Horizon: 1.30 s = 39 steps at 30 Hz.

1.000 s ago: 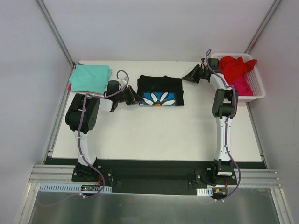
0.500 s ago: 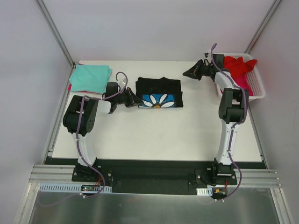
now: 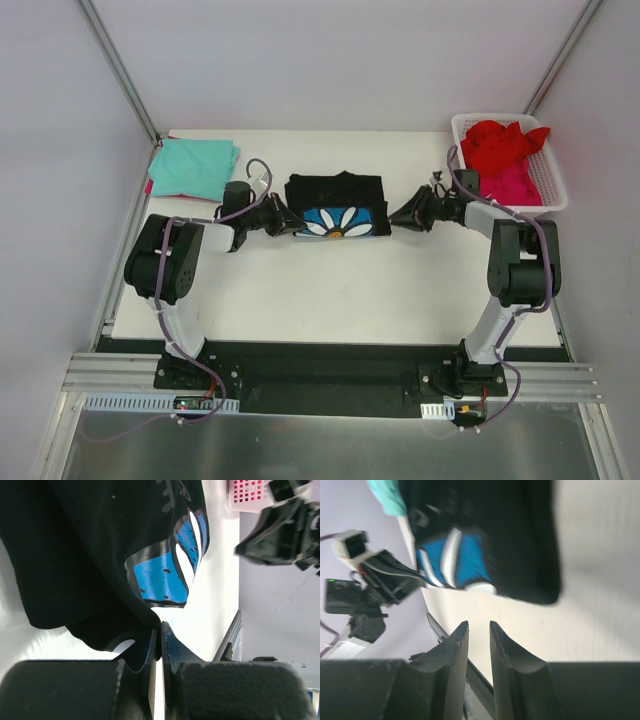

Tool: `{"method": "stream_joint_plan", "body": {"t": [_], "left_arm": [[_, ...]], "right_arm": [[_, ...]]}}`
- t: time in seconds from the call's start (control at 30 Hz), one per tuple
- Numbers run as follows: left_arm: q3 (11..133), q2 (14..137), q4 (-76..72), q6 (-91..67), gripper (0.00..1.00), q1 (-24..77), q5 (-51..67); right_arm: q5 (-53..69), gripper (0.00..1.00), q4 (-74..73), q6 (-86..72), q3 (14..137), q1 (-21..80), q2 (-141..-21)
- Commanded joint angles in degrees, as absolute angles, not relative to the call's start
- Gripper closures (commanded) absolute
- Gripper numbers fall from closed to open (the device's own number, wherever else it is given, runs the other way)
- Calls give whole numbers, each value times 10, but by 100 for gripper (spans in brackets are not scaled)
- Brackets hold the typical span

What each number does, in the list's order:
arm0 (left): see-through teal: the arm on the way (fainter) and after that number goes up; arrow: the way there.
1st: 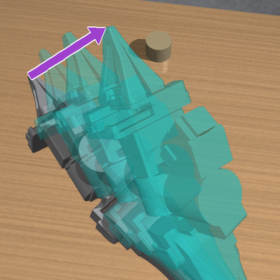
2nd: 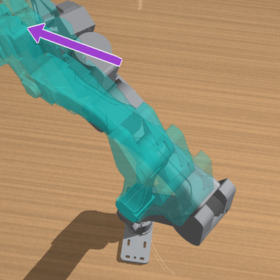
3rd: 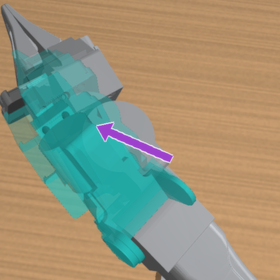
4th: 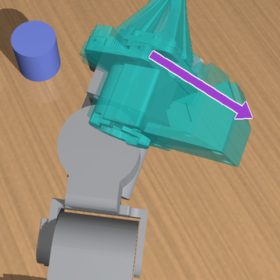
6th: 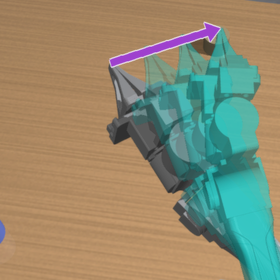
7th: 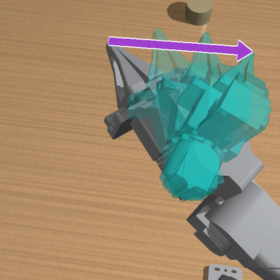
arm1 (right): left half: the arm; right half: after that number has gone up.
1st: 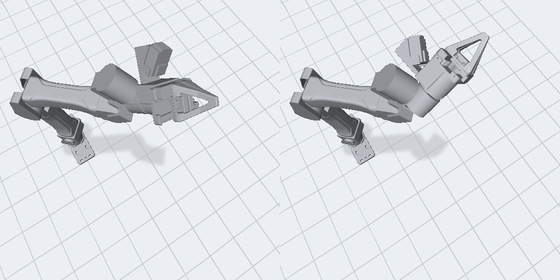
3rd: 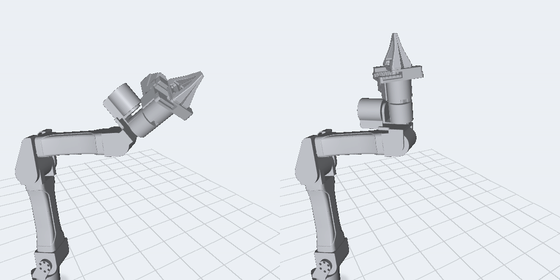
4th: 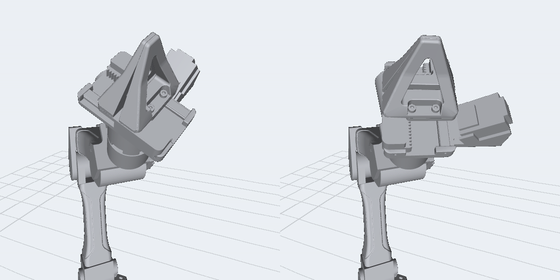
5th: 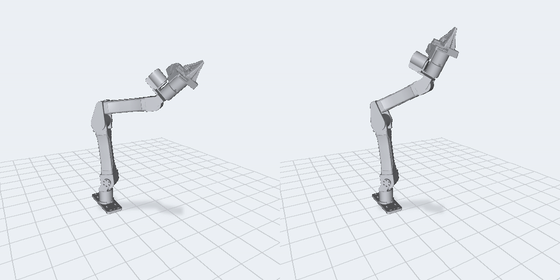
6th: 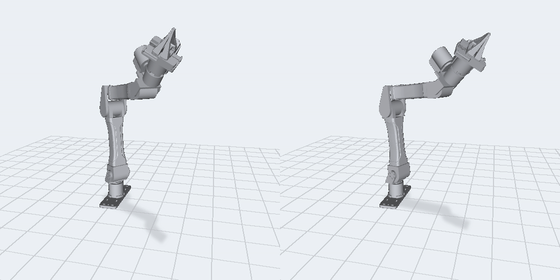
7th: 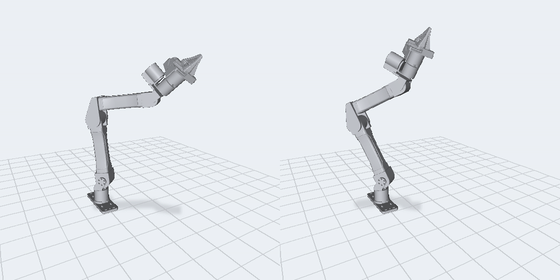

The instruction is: Fold and stack the t-shirts

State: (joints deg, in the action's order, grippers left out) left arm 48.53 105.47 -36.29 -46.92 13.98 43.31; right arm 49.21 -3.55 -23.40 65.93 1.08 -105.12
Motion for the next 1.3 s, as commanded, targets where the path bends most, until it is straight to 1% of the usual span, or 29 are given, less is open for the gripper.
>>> {"method": "stream_joint_plan", "body": {"t": [0.0,0.1,0.13,0.2,0.23,0.27,0.33,0.4,0.43,0.47,0.6,0.63,0.67,0.73,0.77,0.8,0.83,0.97,1.1,1.27], "left_arm": [[461,1009,-398,-462,100,152,457],[436,995,-408,-464,100,157,451],[431,994,-410,-465,96,159,447],[419,991,-417,-470,84,160,448],[416,991,-419,-470,75,161,448],[413,991,-419,-472,62,162,450],[411,985,-419,-474,47,163,450],[412,981,-418,-472,19,165,459],[417,982,-416,-473,12,166,469],[433,986,-416,-477,1,166,502],[480,985,-394,-478,1,168,541],[492,978,-370,-465,1,167,534],[523,972,-305,-431,1,168,525],[560,968,-243,-400,1,167,499],[608,971,-212,-367,1,167,493],[633,981,-144,-350,1,167,487],[658,985,-117,-334,1,166,463],[790,1019,17,-262,1,166,432],[821,1046,58,-257,1,164,457],[776,1038,58,-254,1,164,452]], "right_arm": [[483,73,-37,-200,612,19,-1006],[483,73,-61,-186,612,24,-998],[478,73,-75,-182,614,25,-991],[477,73,-83,-176,620,26,-986],[476,73,-94,-173,627,27,-984],[472,73,-101,-170,632,27,-983],[470,73,-113,-165,639,30,-981],[468,73,-120,-164,653,31,-981],[467,73,-129,-162,658,31,-981],[463,73,-136,-160,672,33,-983],[458,74,-146,-162,694,41,-987],[458,77,-144,-163,698,44,-988],[455,79,-142,-163,700,47,-989],[454,84,-128,-173,702,56,-992],[454,86,-127,-175,705,58,-996],[453,88,-127,-178,709,65,-1002],[455,92,-114,-180,714,68,-1006],[462,92,-104,-194,732,81,-1026],[467,92,-104,-201,751,82,-1038],[475,92,-110,-200,768,83,-1049]]}}
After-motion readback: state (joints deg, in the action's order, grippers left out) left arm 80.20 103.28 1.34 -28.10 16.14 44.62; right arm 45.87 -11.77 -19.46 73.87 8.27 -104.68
